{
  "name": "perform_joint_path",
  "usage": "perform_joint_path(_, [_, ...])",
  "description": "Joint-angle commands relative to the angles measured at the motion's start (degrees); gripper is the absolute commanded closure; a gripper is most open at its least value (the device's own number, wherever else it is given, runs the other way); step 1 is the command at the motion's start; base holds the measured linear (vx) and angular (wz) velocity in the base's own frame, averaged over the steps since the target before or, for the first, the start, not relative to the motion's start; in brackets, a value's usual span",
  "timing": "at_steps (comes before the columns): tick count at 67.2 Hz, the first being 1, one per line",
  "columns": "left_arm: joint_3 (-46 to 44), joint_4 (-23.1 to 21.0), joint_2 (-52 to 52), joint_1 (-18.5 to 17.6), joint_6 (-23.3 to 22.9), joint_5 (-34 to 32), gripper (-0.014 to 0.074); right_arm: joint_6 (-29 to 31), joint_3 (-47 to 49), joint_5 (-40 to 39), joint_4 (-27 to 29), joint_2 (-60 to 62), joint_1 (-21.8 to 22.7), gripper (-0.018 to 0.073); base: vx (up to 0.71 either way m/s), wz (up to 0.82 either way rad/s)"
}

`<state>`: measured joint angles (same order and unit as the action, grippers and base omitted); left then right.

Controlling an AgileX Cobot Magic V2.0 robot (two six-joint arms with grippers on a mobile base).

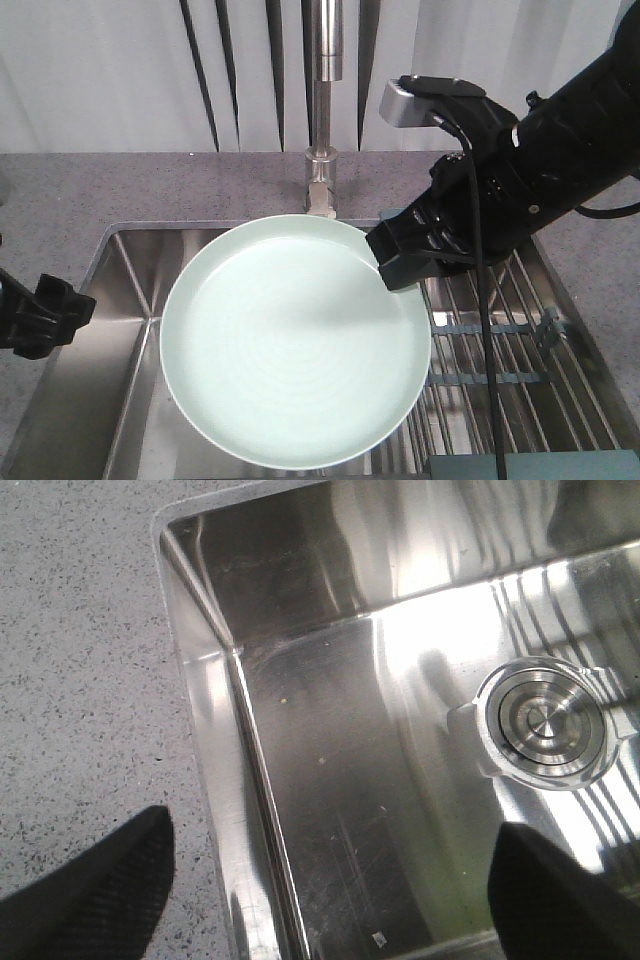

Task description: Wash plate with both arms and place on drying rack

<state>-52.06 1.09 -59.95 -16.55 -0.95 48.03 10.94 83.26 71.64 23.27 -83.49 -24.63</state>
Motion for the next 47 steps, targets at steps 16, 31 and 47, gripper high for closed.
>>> perform_joint_path(16, [-1.6,-0.1,0.9,-0.3,-0.6,-2.7,0.0006,4.1,1.5,-3.2,-4.0,-0.6,0.2,0.0564,0.00,0.00])
perform_joint_path(31, [-1.6,-0.1,0.9,-0.3,-0.6,-2.7,0.0006,6.8,1.7,-8.2,-1.9,-5.2,0.4,0.0564,0.00,0.00])
perform_joint_path(47, [-1.6,-0.1,0.9,-0.3,-0.6,-2.7,0.0006,9.9,6.4,-9.2,3.9,-10.0,6.0,0.0564,0.00,0.00])
